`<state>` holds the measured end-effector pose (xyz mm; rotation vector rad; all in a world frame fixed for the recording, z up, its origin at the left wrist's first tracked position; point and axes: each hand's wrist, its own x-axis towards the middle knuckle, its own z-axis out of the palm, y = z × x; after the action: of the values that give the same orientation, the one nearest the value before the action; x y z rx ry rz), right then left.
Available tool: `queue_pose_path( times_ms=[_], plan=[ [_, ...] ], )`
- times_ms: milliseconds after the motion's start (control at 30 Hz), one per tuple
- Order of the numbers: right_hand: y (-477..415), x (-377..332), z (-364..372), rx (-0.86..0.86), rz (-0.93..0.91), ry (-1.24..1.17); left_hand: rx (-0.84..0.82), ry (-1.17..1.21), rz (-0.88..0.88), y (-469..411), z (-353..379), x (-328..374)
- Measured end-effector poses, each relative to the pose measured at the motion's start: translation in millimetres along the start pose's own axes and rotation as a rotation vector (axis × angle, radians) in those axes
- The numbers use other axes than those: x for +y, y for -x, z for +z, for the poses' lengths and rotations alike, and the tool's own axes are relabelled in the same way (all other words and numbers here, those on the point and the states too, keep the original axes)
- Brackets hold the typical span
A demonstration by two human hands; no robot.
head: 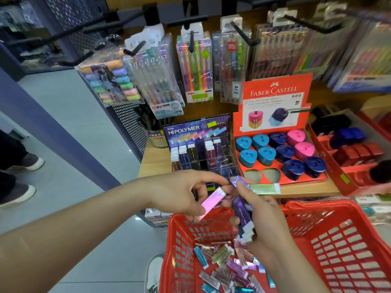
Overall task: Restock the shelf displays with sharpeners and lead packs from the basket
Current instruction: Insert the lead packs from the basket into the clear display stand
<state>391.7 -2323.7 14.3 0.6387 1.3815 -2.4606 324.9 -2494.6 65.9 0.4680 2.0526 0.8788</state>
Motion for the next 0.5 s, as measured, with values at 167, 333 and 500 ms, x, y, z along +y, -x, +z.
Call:
queue_pose_path(
  times_ms=[167, 333, 500],
  plan=[
    [-5, -5, -15, 0.033, 0.029, 0.014, 0.467, 0.366, -0.015, -17, -15, 1],
    [-1, -3, -25, 0.0, 0.066, 0.063, 0.786, 0.323, 0.026, -53, -32, -2],
    [2, 2, -35, -0.051, 0.034, 0.111, 0.923, -0.014, 0.012, -72, -31, -7]
  ],
)
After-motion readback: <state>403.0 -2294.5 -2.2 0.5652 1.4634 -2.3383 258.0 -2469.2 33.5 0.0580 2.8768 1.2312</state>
